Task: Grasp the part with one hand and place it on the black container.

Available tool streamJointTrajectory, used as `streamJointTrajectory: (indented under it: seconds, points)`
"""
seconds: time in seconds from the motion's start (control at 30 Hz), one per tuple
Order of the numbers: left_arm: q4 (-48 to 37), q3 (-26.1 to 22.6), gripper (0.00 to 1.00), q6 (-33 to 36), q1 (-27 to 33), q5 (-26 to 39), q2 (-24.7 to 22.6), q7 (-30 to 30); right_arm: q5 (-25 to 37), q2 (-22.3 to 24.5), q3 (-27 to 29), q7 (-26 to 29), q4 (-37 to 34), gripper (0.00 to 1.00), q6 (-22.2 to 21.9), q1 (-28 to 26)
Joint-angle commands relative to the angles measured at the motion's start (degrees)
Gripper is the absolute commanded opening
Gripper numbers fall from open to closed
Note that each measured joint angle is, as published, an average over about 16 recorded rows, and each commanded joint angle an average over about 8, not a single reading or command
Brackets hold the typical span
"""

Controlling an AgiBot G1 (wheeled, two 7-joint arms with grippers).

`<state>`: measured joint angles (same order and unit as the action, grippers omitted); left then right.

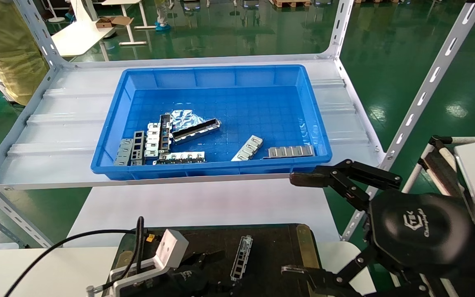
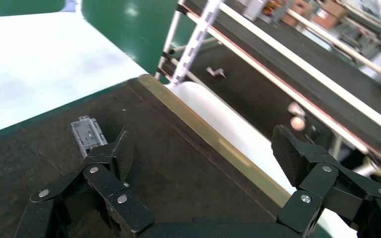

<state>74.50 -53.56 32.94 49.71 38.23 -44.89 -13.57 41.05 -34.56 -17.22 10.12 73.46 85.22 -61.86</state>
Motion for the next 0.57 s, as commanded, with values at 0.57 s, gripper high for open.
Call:
streamJointTrajectory:
  seconds: [0.57]
  points:
    - [1.11,1.39,1.0,15.86,2.75,-0.62,9.41,3.15,-0.03,0.02,-0.05,-0.02,0.0,1.0,-0.02,-0.01]
